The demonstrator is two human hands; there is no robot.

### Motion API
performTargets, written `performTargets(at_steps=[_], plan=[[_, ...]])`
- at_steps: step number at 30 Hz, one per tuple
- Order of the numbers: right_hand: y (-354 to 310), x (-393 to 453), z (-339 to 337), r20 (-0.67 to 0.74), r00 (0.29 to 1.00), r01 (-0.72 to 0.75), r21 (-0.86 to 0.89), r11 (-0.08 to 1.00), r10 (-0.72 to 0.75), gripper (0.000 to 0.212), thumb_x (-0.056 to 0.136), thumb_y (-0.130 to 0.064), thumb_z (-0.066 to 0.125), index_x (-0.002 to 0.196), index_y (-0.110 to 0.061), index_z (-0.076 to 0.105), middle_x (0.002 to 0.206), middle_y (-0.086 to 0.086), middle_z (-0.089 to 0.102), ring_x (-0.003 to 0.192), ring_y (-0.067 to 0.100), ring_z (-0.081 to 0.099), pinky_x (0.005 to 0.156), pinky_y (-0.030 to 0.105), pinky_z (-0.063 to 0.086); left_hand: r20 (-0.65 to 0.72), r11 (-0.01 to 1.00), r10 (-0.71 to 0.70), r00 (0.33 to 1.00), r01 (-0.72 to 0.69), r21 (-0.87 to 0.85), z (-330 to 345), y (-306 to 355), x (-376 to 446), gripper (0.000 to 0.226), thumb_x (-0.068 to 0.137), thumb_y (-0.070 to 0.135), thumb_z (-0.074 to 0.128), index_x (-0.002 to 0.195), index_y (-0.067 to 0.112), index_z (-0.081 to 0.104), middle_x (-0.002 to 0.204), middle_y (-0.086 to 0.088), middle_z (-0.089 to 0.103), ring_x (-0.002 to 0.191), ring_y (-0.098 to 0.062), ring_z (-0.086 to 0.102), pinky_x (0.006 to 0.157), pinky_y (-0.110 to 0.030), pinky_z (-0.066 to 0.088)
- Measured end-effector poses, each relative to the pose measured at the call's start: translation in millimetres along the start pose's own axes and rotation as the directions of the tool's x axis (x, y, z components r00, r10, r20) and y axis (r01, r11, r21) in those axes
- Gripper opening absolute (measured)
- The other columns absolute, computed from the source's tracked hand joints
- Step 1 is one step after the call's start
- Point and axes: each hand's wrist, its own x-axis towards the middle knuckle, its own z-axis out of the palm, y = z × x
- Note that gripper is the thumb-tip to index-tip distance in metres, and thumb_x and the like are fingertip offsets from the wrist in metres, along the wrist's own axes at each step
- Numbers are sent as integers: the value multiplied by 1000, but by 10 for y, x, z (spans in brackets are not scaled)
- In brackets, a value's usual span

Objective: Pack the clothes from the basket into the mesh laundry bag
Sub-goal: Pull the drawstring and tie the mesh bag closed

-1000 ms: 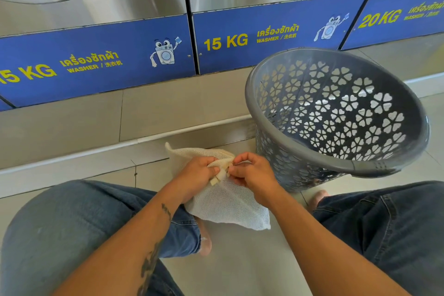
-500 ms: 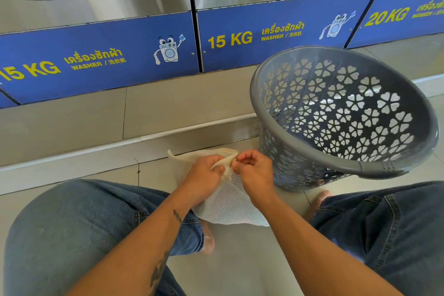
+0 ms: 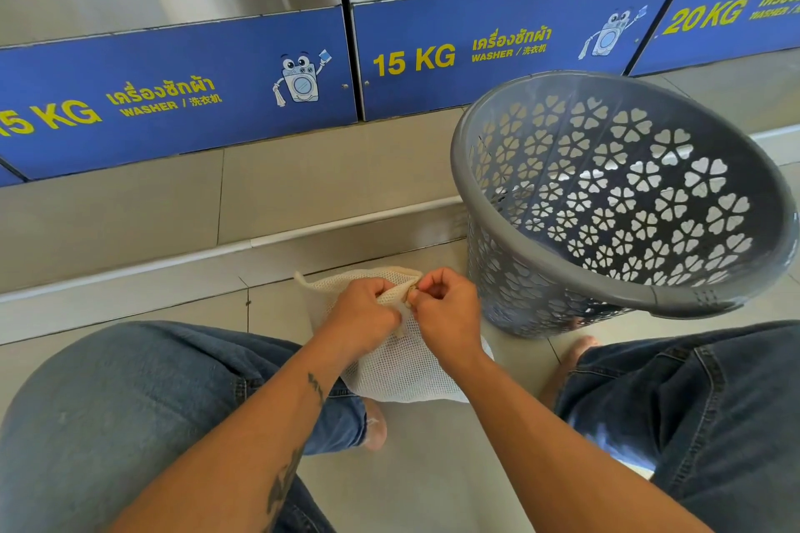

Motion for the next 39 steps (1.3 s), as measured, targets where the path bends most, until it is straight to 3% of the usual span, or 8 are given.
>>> performTargets(at_steps=[3,5,12,18,23,28,32,39], plan=[[4,-17,9,-19,1000,14,-25,1000,-14,17,79,3,68,75,-13,62,68,-1,64,63,10,57,62,33,54,-24,1000,17,1000,-17,-5,1,29,-10,29,60,14,74,80,32,65,78,14,70,72,-5,63,51,-16,42],[4,-17,2,-13,1000,26,-35,999,-27,14,79,3,67,77,-10,62,69,2,63,64,11,56,63,32,53,-35,998,57,998,-56,23,9,43,-22,31,66,17,72,86,36,59,85,11,70,67,-3,63,48,-13,41],[36,-16,-41,24,993,120,-131,984,-118,19,79,7,63,76,-12,59,70,3,65,62,8,56,54,18,48,8,984,144,990,-144,106,18,30,-25,38,72,13,70,92,40,53,71,9,70,56,-3,62,44,-15,44],[72,24,-91,87,986,157,-173,972,-144,23,78,5,66,73,-16,58,68,2,65,61,6,55,55,23,50,44,986,136,990,-140,89,40,-12,-23,45,72,13,71,99,44,54,81,9,70,73,-8,65,56,-20,46],[91,31,-58,49,998,46,-101,994,-41,23,75,2,69,71,-19,60,62,-7,61,57,6,54,55,24,48,-15,997,77,997,-77,-31,46,1,-32,45,70,5,73,97,39,60,82,11,71,70,-6,64,46,-10,40],[73,23,-21,15,994,-104,9,995,104,20,72,1,67,72,-18,63,69,5,66,64,17,59,63,38,52,-54,995,28,998,-33,-95,65,7,-44,43,70,7,75,99,35,60,85,11,73,73,-8,67,54,-15,44],[38,56,-57,71,984,-160,-23,987,161,19,67,-1,65,76,-18,66,77,12,71,64,19,60,58,33,50,-83,995,8,997,-16,-99,75,12,-46,43,68,9,77,98,35,60,85,12,72,73,-5,66,55,-16,42],[-21,114,-96,121,973,-190,-77,979,198,16,64,-3,66,73,-15,65,79,14,74,72,32,71,70,48,61,-135,993,0,991,-16,-114,117,-9,-52,38,66,10,79,92,33,62,84,11,72,74,-5,66,55,-16,42]])
